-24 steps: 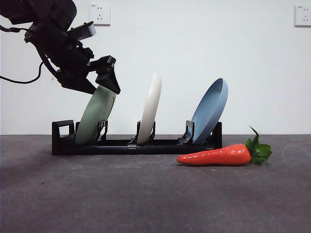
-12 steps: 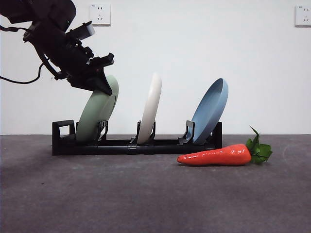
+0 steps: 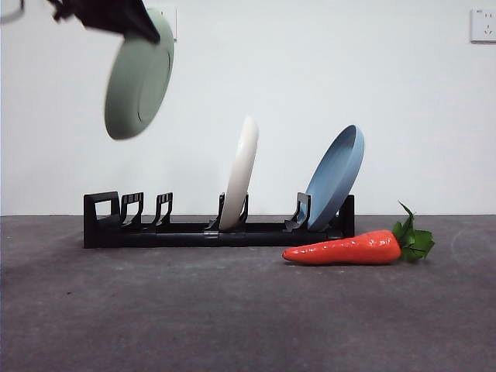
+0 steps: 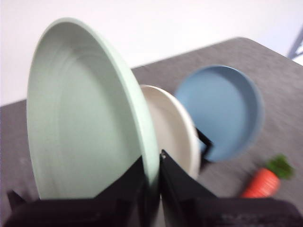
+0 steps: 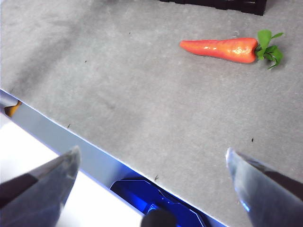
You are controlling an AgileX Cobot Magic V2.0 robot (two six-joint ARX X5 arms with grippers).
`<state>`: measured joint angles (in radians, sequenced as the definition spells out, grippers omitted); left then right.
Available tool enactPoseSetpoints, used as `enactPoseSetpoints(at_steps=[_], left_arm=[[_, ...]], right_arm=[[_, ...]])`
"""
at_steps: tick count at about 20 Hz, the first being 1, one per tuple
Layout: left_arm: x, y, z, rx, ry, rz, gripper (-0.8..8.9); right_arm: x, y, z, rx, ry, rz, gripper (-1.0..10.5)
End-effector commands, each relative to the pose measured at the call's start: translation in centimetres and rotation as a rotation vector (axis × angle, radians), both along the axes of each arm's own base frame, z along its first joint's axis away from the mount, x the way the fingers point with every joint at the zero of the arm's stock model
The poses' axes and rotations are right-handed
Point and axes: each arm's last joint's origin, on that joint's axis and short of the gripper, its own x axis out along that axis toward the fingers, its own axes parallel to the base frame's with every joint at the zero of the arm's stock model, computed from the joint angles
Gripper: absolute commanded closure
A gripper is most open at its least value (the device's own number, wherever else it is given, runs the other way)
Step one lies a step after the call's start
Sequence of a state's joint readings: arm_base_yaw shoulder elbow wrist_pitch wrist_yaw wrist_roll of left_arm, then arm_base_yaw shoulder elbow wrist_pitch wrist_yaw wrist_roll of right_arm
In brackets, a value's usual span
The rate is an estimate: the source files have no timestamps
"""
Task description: Take the green plate from the plate rack,put the plate on the table,take the carrot from the table,put the carrot in the plate
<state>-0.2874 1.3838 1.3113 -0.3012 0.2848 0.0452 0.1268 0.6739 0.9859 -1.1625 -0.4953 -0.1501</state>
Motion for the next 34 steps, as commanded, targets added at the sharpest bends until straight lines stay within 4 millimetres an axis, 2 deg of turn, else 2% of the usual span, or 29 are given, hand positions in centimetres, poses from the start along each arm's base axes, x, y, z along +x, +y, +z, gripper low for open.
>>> enactPoseSetpoints(at_steps=[1, 4, 6, 9, 11, 14, 17, 21, 24, 30, 34], left_arm=[[-3.7, -0.4, 1.8, 0.077, -0.015, -0.055, 8.22], [-8.5, -2.0, 2.4, 0.307, -0.029, -0.077, 8.21], [-10.6, -3.6, 2.0, 0.442, -0.018, -0.098, 8.21], [-12.8, -6.2, 0.7, 0.591, -0.002, -0.167, 8.21], [-13.7, -8.0, -1.0, 0.687, 0.013, -0.202, 8.21], [-14.0, -9.9, -4.7, 0.819, 0.063, -0.24, 8.21], [-14.2, -11.4, -9.5, 0.865, 0.082, -0.287, 8.21], [-14.5, -12.2, -15.1, 0.92, 0.082, -0.295, 8.21], [-14.2, -12.9, -18.3, 0.979, 0.091, -0.324, 8.21], [-14.2, -15.3, -22.6, 1.045, 0.108, -0.394, 8.21], [-14.5, -15.5, -23.2, 1.013, 0.159, -0.468, 8.11]], right_arm=[[0.0, 0.0, 0.0, -0.003, -0.007, 0.006, 3.5], [0.0, 0.0, 0.0, -0.001, -0.006, 0.004, 3.5], [0.0, 0.0, 0.0, 0.001, -0.004, 0.001, 3.5], [0.0, 0.0, 0.0, 0.003, -0.001, -0.001, 3.5], [0.0, 0.0, 0.0, 0.003, -0.001, -0.001, 3.5], [0.0, 0.0, 0.0, 0.004, -0.001, -0.001, 3.5], [0.0, 0.0, 0.0, 0.004, -0.001, -0.001, 3.5], [0.0, 0.0, 0.0, 0.004, -0.002, -0.001, 3.5], [0.0, 0.0, 0.0, 0.004, -0.002, -0.001, 3.5], [0.0, 0.0, 0.0, 0.004, -0.001, -0.001, 3.5], [0.0, 0.0, 0.0, 0.004, -0.001, -0.001, 3.5]])
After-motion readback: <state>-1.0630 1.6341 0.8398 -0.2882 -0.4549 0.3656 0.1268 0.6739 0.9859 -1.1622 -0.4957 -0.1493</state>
